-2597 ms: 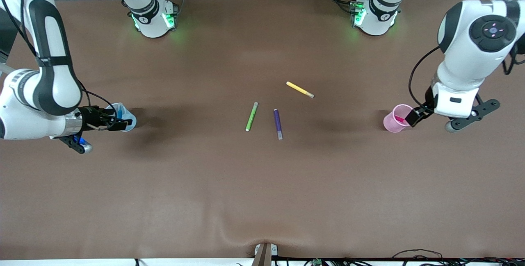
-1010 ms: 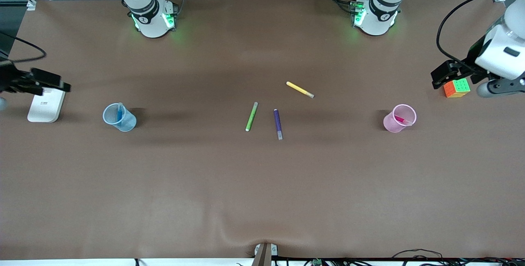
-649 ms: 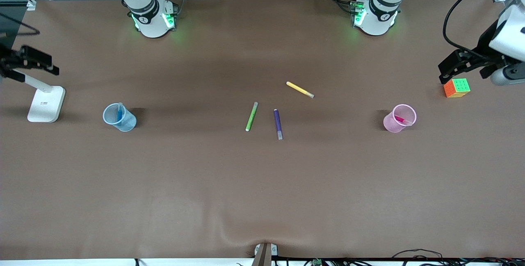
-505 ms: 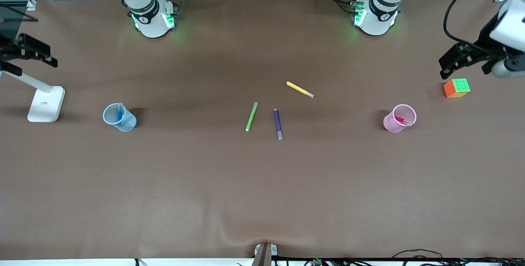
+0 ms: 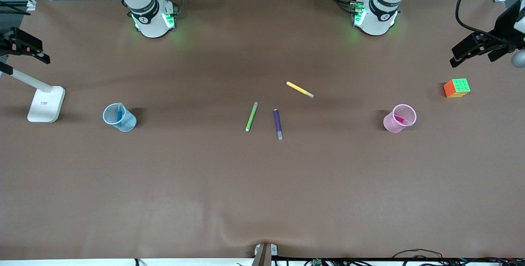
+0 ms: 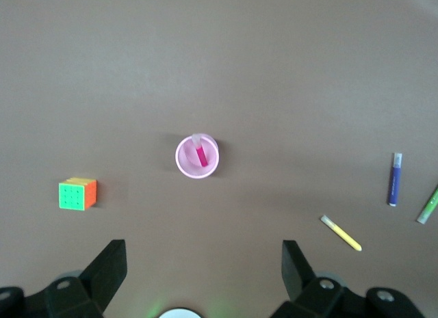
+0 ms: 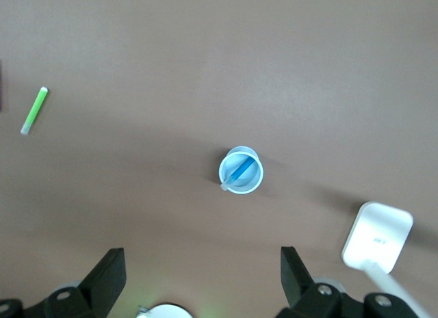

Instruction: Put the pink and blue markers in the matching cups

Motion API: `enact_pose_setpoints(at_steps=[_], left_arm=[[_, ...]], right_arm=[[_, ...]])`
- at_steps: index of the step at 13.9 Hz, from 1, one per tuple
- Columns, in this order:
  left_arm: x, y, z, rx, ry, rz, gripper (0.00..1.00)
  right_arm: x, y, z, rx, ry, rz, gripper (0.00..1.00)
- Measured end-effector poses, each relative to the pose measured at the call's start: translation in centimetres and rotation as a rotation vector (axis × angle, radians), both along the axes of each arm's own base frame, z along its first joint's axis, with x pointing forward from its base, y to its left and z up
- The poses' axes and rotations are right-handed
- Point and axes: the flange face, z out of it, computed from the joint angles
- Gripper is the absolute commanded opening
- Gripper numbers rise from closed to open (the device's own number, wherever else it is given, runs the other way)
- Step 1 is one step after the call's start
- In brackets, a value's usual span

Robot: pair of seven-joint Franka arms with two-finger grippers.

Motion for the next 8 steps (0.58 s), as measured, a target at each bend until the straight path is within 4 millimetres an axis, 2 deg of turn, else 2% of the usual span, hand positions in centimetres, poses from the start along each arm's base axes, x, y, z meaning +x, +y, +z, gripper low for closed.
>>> enact_pose_setpoints(at_steps=[5,8], left_arm=[[-3.1,-1.9,-0.3,0.003,0.015,-0.082,1.00],[-3.3,-1.6,-0.2,0.009,0.014,-0.107,1.00]], right_arm=[[0.0,-0.4,0.1,-0.001,-0.001,0.030,1.00],[-0.1,-0.4,0.0,0.000,0.010,0.018,1.00]])
